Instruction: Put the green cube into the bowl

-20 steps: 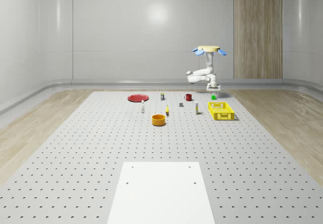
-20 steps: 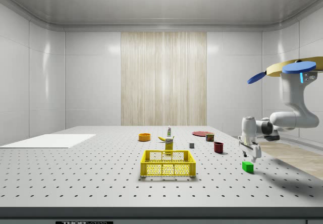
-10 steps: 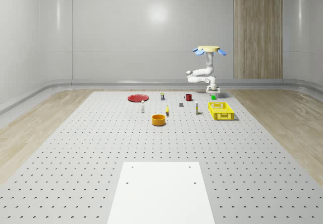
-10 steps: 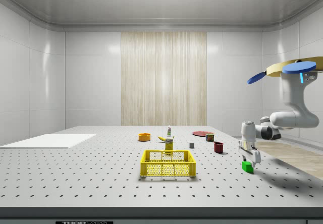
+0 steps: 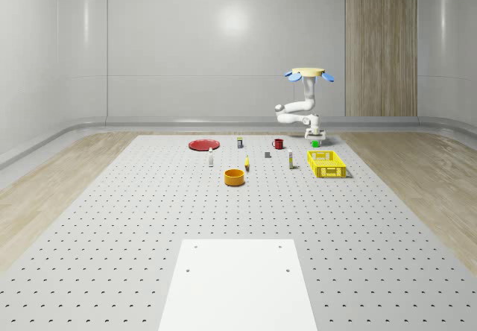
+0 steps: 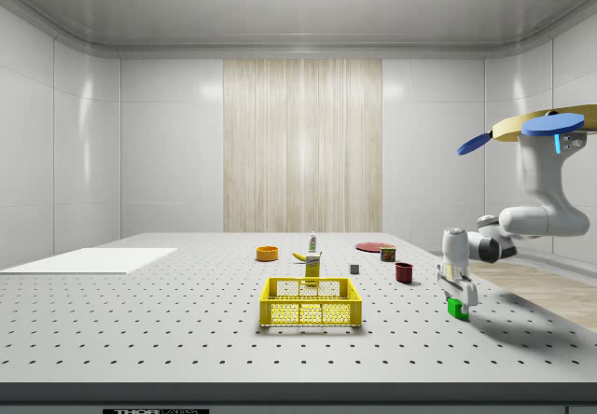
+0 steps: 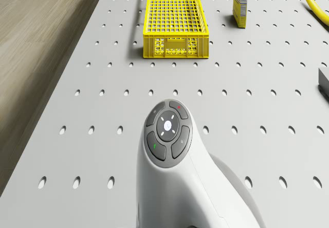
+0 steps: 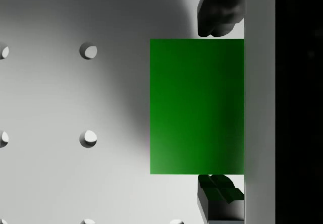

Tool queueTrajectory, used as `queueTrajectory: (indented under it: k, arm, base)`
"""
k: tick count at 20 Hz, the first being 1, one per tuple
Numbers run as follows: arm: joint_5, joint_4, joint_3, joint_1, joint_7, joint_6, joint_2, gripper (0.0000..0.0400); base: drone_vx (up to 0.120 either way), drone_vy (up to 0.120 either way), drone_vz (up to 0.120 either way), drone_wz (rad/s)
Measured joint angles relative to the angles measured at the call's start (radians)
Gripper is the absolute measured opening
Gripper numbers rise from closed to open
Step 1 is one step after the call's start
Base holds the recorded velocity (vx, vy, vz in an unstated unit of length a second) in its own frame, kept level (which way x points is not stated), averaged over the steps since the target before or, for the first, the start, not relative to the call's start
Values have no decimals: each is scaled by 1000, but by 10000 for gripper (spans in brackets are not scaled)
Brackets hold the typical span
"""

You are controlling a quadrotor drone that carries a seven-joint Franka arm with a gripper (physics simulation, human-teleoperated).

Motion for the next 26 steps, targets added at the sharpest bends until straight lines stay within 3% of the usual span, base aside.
queueTrajectory:
  k: [3,6,11,16,19,26]
  arm:
    - [-2,-2,-5,2,1,8,-8,400]
    - [-2,-3,-7,1,3,15,-15,321]
    - [1,-3,-7,-1,6,23,-24,270]
    - [33,-13,25,-3,12,15,-29,256]
    - [69,-24,62,-4,18,2,-31,253]
    - [117,-33,108,-10,27,-4,-43,251]
  base:
    - [0,0,0,0]
    - [0,0,0,0]
    - [0,0,0,0]
    - [0,0,0,0]
    - [13,-13,120,0]
    - [120,-120,120,0]
